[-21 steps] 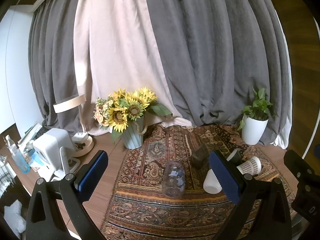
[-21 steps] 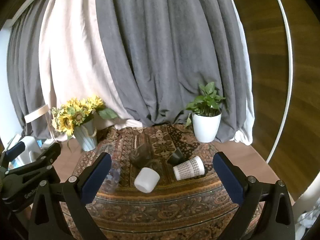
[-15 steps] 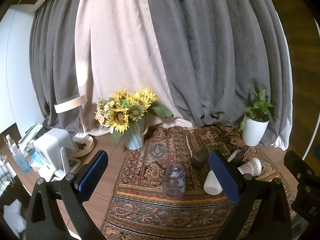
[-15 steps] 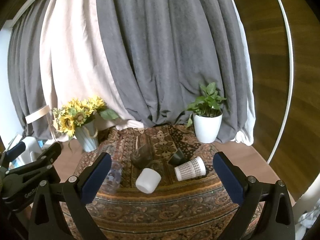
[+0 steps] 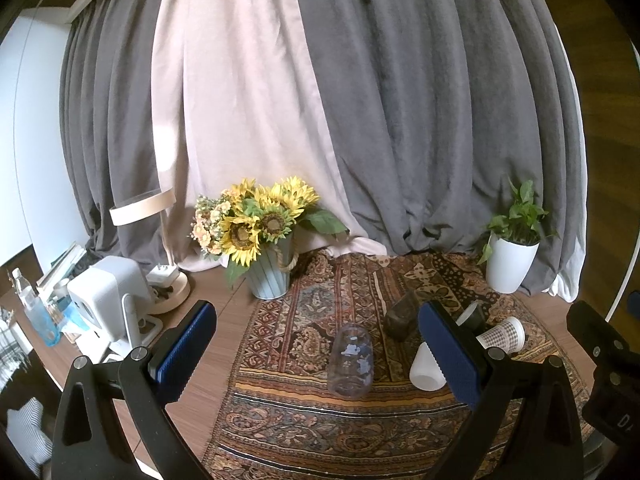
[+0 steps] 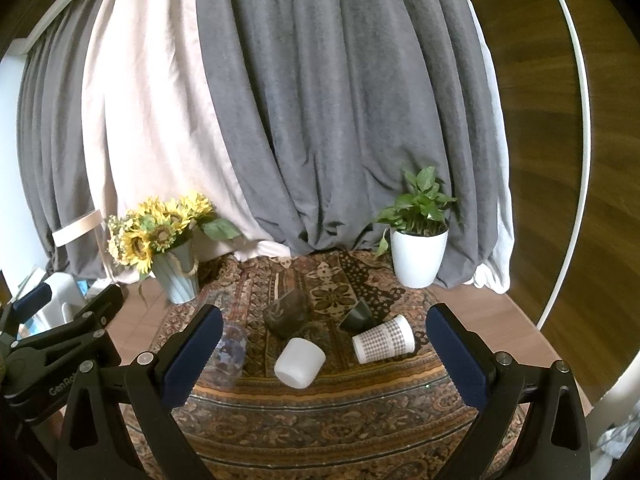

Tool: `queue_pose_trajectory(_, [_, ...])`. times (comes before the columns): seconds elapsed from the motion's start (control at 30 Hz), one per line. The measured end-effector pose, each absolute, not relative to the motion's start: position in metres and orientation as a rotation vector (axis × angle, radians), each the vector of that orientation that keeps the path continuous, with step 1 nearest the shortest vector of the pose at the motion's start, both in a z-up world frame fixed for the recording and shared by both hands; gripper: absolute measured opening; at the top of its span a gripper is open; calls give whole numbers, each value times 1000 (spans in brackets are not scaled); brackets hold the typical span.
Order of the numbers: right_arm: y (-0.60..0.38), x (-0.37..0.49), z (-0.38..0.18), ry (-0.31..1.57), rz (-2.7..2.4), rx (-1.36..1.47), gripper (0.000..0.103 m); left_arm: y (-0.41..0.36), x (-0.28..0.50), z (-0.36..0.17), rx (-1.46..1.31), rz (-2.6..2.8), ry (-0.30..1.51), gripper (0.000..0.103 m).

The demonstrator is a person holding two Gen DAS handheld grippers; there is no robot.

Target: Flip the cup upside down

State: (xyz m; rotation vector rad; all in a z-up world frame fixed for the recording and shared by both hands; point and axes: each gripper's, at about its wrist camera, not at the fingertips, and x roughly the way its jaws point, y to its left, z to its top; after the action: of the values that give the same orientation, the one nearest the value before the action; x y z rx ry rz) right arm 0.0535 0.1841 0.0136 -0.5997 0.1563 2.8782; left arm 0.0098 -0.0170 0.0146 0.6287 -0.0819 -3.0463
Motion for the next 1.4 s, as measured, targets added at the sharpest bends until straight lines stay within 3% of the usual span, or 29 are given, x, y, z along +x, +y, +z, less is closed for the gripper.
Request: queue_pose_trajectory(1.4, [178,51,10,144,2875,-600,102,-18,4,10,635,-3092,-116,103])
